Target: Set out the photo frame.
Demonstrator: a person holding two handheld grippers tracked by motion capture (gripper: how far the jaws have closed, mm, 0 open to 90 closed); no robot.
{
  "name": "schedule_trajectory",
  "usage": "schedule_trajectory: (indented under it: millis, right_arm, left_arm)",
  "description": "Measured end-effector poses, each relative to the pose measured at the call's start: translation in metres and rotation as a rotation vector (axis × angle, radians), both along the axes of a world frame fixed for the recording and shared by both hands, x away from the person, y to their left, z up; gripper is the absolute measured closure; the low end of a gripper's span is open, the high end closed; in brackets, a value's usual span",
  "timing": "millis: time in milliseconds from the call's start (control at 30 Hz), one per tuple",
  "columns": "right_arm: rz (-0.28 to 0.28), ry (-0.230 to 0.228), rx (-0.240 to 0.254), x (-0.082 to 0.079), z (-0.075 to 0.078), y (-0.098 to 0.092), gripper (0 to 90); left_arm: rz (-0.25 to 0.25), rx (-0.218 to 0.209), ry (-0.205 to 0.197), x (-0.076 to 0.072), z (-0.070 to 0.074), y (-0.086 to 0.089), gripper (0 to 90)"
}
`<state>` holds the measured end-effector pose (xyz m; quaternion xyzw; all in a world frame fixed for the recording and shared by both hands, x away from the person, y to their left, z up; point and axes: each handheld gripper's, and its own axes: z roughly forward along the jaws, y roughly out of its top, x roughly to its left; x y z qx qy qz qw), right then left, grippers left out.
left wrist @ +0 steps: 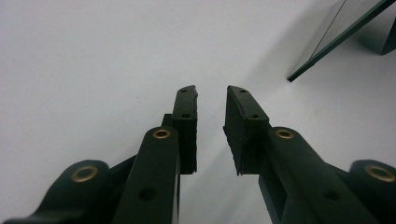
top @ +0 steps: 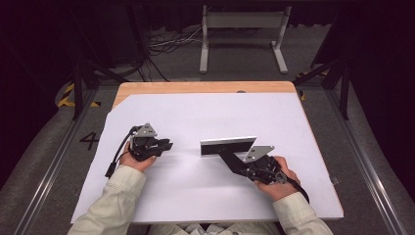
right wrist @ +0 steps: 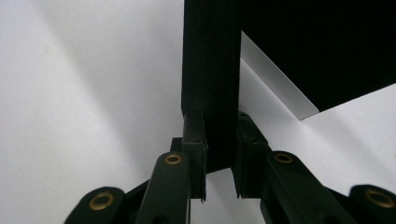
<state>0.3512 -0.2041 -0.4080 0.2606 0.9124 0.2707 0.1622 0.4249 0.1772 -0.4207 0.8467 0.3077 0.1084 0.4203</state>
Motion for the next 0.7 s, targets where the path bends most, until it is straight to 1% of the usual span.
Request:
schedule_trajectory:
  millis: [100, 133, 167, 300, 367, 400, 433, 500, 533, 700]
  right_arm:
    - [-0.001, 0.003, -0.002, 0.0, 0.0, 0.0, 76.8]
    - [-0.001, 0.003, -0.002, 0.0, 0.0, 0.0, 76.8]
    - [-0.008, 0.006, 0.003, 0.0, 0.0, 0.0, 74.9]
    - [-0.023, 0.021, 0.059, 0.002, 0.004, -0.007, 70.3]
    - [-0.03, 0.029, 0.084, 0.003, 0.006, -0.01, 68.9]
    - [-0.034, 0.029, 0.094, 0.003, 0.007, -0.013, 68.2]
    - [-0.036, 0.026, 0.099, 0.003, 0.008, -0.014, 67.4]
    - [-0.041, 0.029, 0.108, 0.003, 0.01, -0.016, 67.1]
    - [-0.042, 0.026, 0.113, 0.003, 0.011, -0.017, 66.9]
    - [-0.048, 0.018, 0.123, 0.002, 0.015, -0.021, 66.1]
  left_arm:
    - [-0.003, 0.005, 0.0, 0.0, 0.0, -0.001, 72.9]
    - [-0.002, 0.009, -0.007, 0.0, -0.001, -0.002, 72.9]
    - [-0.004, 0.011, -0.007, 0.0, -0.001, -0.002, 72.8]
    - [-0.004, 0.012, -0.013, -0.001, 0.0, -0.004, 71.8]
    - [-0.004, 0.016, -0.021, -0.001, 0.0, -0.005, 71.1]
    - [-0.005, 0.022, -0.032, -0.001, 0.0, -0.006, 70.8]
    - [-0.006, 0.033, -0.042, -0.002, 0.0, -0.008, 70.5]
    - [-0.006, 0.039, -0.05, -0.002, -0.001, -0.009, 69.9]
    - [-0.012, 0.048, -0.06, -0.002, -0.001, -0.01, 69.7]
    - [-0.022, 0.034, -0.061, -0.002, 0.001, -0.012, 69.1]
